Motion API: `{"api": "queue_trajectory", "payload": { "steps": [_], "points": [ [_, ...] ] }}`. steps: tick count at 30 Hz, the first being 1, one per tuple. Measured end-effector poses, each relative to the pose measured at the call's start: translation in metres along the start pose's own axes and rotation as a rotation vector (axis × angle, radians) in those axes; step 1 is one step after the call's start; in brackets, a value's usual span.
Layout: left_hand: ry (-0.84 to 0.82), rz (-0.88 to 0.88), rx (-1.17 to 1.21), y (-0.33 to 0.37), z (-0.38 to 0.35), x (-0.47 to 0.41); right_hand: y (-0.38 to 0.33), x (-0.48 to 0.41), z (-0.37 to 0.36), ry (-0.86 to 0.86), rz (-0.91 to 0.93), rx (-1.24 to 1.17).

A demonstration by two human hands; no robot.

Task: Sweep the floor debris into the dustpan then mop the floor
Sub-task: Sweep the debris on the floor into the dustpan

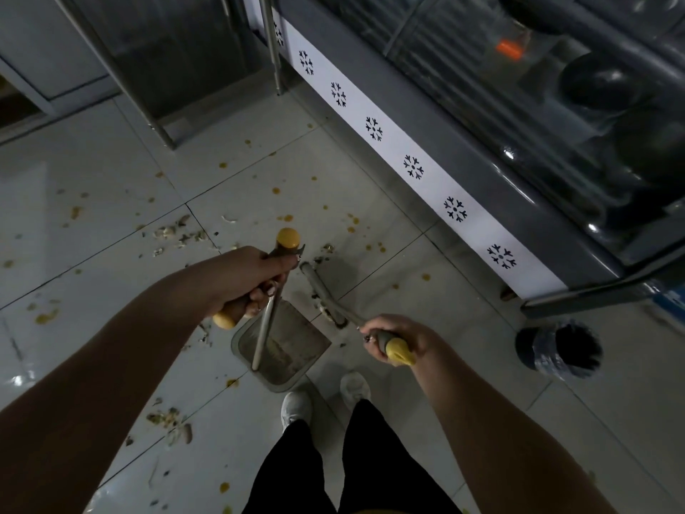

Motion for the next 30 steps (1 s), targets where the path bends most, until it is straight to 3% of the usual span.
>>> {"api": "queue_trajectory", "payload": {
  "steps": [7, 17, 25, 30],
  "points": [
    [-0.027, -0.021, -0.004, -0.008, 0.015, 0.008, 0.0, 0.019, 0.008, 0.098, 0.074, -0.066],
    [-0.069, -0.033, -0.058, -0.018, 0.019, 0.0, 0.019, 0.015, 0.052, 0.272, 0.168, 0.044],
    [-0.078, -0.024, -0.103, -0.02, 0.016, -0.006, 0.043, -0.013, 0.004, 0.134, 0.078, 0.128],
    [-0.078, -0.024, -0.129, -0.025, 0.024, -0.005, 0.032, -0.01, -0.011, -0.085, 0.025, -0.209]
  ]
}}
Point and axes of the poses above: each hand's wrist, its own x-axis away from the middle knuckle, its own z-axis out of the back of the hand, y = z × x, the point moved 3 cm from there along -x, towards the middle knuckle, and after that the axes turned 3 degrees about -x, right-handed, at the moved point
